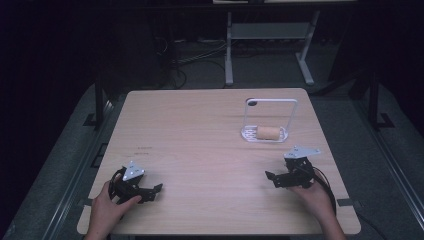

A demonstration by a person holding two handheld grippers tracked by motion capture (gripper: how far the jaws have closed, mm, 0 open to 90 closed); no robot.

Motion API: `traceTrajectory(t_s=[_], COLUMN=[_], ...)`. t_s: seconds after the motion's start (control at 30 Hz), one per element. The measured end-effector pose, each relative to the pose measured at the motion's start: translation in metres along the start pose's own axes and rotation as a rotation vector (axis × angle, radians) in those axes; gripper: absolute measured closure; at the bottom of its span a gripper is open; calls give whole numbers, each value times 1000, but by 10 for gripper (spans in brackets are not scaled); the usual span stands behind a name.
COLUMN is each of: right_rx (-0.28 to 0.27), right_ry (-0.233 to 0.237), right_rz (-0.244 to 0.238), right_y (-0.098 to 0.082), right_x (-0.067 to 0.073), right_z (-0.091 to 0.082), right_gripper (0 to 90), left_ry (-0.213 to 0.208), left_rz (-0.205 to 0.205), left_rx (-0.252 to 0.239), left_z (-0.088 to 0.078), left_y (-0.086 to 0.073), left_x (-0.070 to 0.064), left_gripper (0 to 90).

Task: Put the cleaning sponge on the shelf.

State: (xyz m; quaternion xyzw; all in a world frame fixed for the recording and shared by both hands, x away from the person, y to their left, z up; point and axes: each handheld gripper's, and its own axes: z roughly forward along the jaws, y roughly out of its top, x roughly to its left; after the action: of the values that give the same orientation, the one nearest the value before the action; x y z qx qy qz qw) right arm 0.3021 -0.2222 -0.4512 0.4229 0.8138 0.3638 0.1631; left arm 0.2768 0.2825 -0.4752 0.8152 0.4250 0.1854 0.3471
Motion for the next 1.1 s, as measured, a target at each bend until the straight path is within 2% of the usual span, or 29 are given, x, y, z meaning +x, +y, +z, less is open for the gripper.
traceTrajectory(t_s=[0.47,0.77,1.1], right_rx=[1,6,25], right_ry=[-18,-40,-26], right_rz=[-15,-21,-13], right_y=[-26,-35,-39], right_x=[18,19,21], right_z=[-3,-2,4], right_gripper=[76,64,63], left_ry=[0,0,0], left_rz=[0,0,0], left_rx=[0,0,0], left_z=[0,0,0], left_y=[0,0,0], left_x=[0,0,0], left_gripper=[127,127,127])
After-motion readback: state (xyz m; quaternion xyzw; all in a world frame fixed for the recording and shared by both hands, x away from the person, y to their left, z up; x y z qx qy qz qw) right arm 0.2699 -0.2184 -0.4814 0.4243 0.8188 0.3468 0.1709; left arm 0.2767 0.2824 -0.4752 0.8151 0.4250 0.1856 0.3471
